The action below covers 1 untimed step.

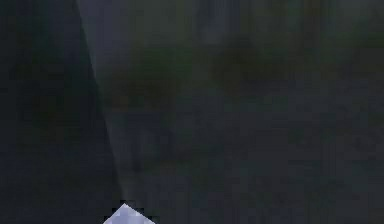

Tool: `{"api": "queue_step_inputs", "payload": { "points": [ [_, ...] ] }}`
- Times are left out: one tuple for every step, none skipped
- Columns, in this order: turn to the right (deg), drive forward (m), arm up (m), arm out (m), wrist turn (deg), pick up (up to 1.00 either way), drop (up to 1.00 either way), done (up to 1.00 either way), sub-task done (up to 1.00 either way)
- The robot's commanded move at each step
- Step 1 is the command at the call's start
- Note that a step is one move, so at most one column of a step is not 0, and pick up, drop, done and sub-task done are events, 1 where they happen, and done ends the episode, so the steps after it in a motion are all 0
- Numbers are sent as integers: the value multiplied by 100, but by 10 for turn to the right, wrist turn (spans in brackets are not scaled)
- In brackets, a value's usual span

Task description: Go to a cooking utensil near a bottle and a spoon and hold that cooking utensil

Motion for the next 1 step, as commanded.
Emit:
{"api": "queue_step_inputs", "payload": {
  "points": [
    [450,0,0,0,0,0,0,0,0]
  ]
}}
